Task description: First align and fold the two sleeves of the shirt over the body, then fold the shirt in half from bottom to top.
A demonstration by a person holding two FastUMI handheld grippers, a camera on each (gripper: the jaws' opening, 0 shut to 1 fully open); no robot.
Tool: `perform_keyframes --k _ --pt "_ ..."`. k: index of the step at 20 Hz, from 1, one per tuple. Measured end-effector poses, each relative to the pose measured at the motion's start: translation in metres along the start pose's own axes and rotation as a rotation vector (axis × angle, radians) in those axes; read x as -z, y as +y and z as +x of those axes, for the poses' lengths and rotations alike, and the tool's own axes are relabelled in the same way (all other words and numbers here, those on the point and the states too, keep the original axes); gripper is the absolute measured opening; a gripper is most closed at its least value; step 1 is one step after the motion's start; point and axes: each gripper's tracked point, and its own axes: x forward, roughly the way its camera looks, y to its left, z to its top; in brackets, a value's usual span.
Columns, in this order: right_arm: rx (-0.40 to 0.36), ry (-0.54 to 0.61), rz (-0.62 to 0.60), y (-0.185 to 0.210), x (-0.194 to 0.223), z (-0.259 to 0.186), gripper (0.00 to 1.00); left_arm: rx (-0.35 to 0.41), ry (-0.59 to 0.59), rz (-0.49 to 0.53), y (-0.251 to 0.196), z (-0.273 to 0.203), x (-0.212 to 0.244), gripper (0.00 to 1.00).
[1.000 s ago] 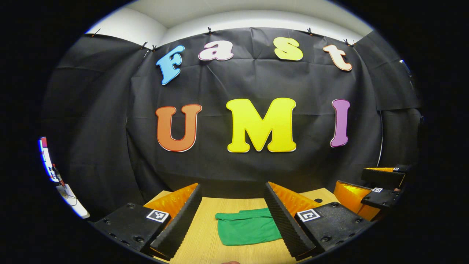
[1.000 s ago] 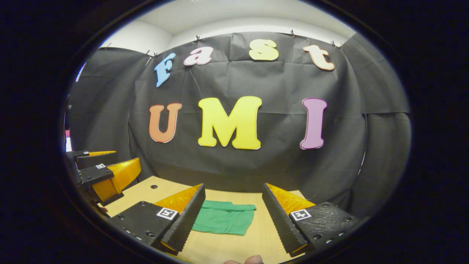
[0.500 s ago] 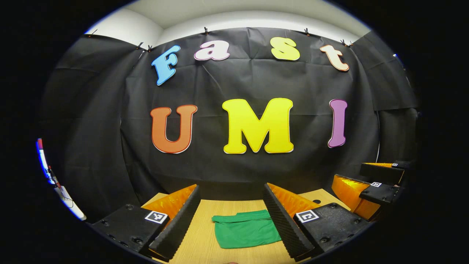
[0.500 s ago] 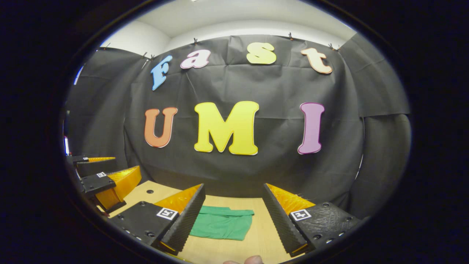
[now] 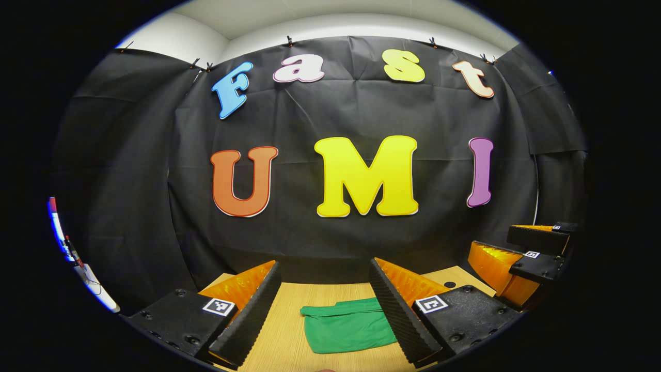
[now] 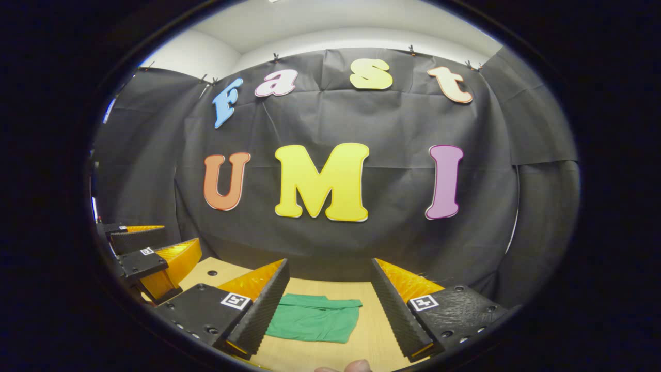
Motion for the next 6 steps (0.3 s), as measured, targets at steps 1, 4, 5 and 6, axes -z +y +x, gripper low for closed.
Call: perform_keyframes --k 1,4,5,6 --pt "-0.004 0.005 -0.002 0.0004 -0.0003 0.0018 0.95 -0.003 0.004 -0.002 -0.0008 0.0018 0.0008 1.0" --pt "-0.008 0.006 -0.002 -0.0012 0.0006 0.0047 0.96 0.003 0.01 -0.016 -0.0033 0.0023 0.0022 1.0" --pt "-0.007 0.017 -0.005 -0.002 0.0045 0.0073 0.95 -0.004 0.011 -0.012 -0.0023 0.0054 0.0037 1.0" --pt "-0.005 0.021 0.0 -0.0032 0.0055 0.0091 0.95 -0.009 0.01 -0.007 -0.0019 0.007 0.0025 1.0"
